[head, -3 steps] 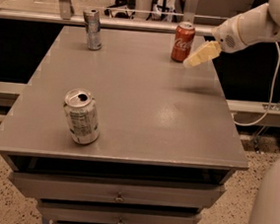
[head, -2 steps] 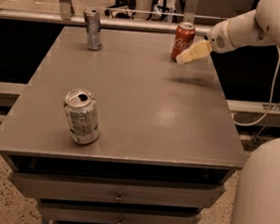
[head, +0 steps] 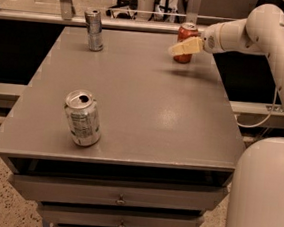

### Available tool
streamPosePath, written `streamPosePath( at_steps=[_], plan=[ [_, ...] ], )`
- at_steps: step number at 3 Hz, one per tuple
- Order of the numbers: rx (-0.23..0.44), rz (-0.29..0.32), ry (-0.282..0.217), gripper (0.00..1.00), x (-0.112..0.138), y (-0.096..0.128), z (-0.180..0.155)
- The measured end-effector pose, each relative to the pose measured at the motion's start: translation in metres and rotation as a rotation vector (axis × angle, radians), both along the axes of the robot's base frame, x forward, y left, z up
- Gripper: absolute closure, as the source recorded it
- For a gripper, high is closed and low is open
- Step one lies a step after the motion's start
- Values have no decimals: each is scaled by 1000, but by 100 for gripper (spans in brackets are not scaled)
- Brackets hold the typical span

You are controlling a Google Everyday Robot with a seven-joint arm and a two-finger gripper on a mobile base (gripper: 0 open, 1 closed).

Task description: Move coke can near 7up can

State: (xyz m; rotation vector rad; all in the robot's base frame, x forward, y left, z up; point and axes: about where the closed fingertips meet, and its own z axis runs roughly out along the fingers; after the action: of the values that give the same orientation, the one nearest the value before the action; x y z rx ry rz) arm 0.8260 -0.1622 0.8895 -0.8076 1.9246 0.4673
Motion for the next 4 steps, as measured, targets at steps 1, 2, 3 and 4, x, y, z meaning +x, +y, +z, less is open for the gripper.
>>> streamPosePath(
  at_steps=[1, 2, 3, 4],
  plan=[
    [42, -9, -19, 24, 6, 3, 3],
    [60, -13, -41, 47, 5, -9, 8],
    [73, -9, -79, 72, -5, -27, 25],
    [75, 22, -99, 99, -34, -36, 60]
  ],
)
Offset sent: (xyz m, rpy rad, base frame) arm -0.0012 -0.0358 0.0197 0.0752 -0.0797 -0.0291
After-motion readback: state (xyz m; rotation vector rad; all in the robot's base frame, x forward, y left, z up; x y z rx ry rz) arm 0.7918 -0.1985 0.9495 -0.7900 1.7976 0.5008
